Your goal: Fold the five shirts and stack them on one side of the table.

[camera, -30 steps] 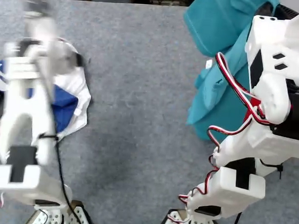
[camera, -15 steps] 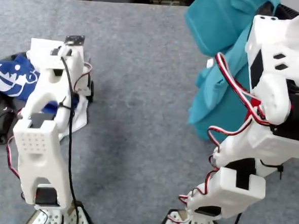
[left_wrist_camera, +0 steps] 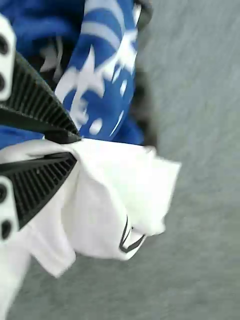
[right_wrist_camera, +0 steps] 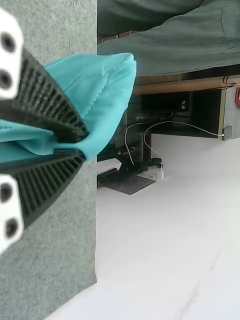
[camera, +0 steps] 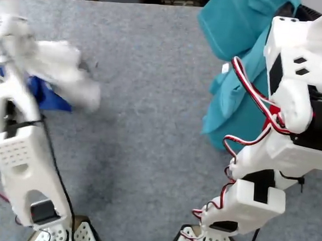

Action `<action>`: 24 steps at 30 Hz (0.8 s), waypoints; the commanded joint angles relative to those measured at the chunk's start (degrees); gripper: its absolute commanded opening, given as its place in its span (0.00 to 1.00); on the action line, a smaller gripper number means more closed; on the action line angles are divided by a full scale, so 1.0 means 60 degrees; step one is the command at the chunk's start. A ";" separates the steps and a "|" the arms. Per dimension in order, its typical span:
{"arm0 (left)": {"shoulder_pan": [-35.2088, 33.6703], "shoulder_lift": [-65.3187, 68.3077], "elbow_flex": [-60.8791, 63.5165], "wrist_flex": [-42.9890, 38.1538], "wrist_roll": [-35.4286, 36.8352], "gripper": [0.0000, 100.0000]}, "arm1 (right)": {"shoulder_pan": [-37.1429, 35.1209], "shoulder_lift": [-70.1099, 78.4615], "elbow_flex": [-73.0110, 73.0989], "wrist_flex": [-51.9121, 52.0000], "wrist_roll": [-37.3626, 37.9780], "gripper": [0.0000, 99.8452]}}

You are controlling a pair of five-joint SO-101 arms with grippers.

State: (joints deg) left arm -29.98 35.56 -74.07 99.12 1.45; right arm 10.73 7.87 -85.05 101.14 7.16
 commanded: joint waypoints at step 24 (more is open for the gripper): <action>-0.3788 -0.0015 0.0125 0.0293 -0.1187 0.27 | -0.8850 0.0095 0.0051 -0.3766 -0.0088 0.01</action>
State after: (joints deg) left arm -53.89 36.88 -75.56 99.91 -5.41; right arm -40.88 8.40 -84.88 86.73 7.16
